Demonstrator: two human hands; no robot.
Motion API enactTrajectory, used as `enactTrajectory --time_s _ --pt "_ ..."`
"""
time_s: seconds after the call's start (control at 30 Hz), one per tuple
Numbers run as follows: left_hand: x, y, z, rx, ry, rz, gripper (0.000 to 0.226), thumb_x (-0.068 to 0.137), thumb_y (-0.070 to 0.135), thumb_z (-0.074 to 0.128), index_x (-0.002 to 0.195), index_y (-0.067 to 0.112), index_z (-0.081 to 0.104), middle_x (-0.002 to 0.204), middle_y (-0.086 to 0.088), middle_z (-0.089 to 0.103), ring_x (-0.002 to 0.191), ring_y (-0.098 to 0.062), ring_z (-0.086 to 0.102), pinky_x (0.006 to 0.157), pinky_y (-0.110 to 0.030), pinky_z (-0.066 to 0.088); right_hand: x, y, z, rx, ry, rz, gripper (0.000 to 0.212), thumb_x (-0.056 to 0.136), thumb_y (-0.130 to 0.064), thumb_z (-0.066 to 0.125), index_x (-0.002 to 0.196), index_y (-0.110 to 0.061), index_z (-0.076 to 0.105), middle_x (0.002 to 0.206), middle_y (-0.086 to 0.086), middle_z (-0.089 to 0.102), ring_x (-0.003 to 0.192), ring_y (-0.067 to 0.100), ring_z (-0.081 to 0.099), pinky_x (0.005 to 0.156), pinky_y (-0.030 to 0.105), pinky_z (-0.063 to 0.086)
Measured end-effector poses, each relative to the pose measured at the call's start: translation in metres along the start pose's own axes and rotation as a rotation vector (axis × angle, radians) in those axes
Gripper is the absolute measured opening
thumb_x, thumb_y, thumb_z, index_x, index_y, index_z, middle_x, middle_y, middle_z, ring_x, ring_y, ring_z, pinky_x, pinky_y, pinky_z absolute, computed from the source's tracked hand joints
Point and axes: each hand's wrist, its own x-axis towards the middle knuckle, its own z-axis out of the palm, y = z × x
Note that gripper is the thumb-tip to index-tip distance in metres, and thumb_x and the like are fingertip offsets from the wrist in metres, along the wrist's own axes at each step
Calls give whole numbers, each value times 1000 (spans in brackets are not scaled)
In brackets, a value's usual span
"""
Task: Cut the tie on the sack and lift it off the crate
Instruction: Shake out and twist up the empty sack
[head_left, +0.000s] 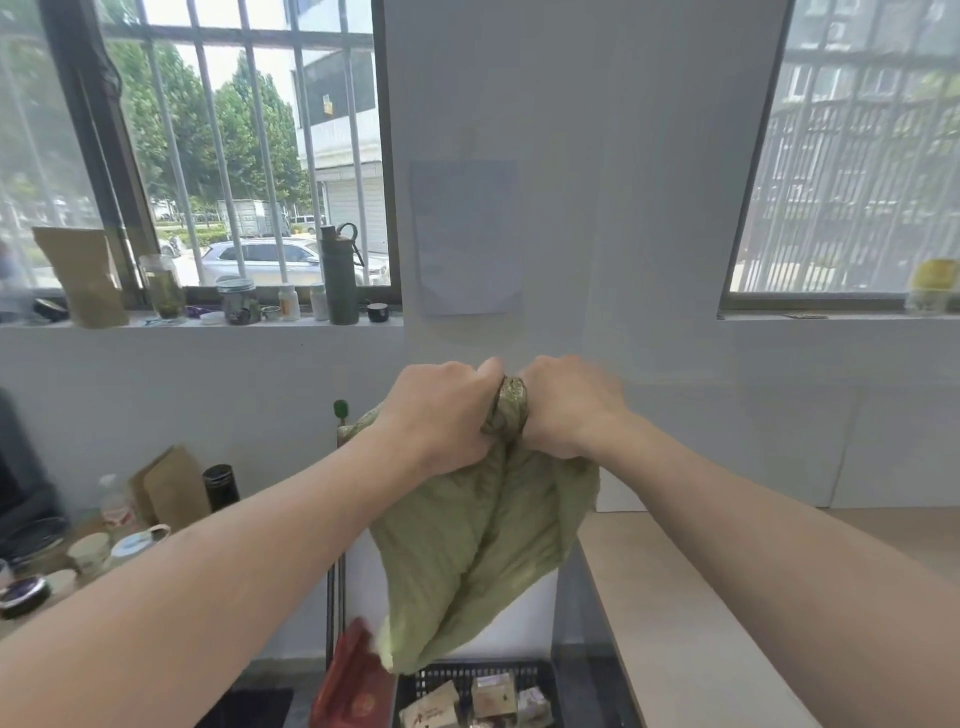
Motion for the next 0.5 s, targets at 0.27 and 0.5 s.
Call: enactTrajectory --time_s 0.27,0.5 --pt "17 -9 -1 -306 -68 -140 15 66 30 61 70 19 52 67 0 60 67 -32 60 57 -33 43 -10 11 -1 -161 229 -203 61 67 -50 80 114 -23 52 108 -4 61 102 27 63 84 36 39" --pt "32 -13 -18 -907 -222 -369 14 68 14 63 59 10 52 58 -7 50 55 -24 45 57 -38 42 0 19 13 -378 486 -189 114 41 -53 94 135 -3 55 113 14 65 109 37 62 97 48 42"
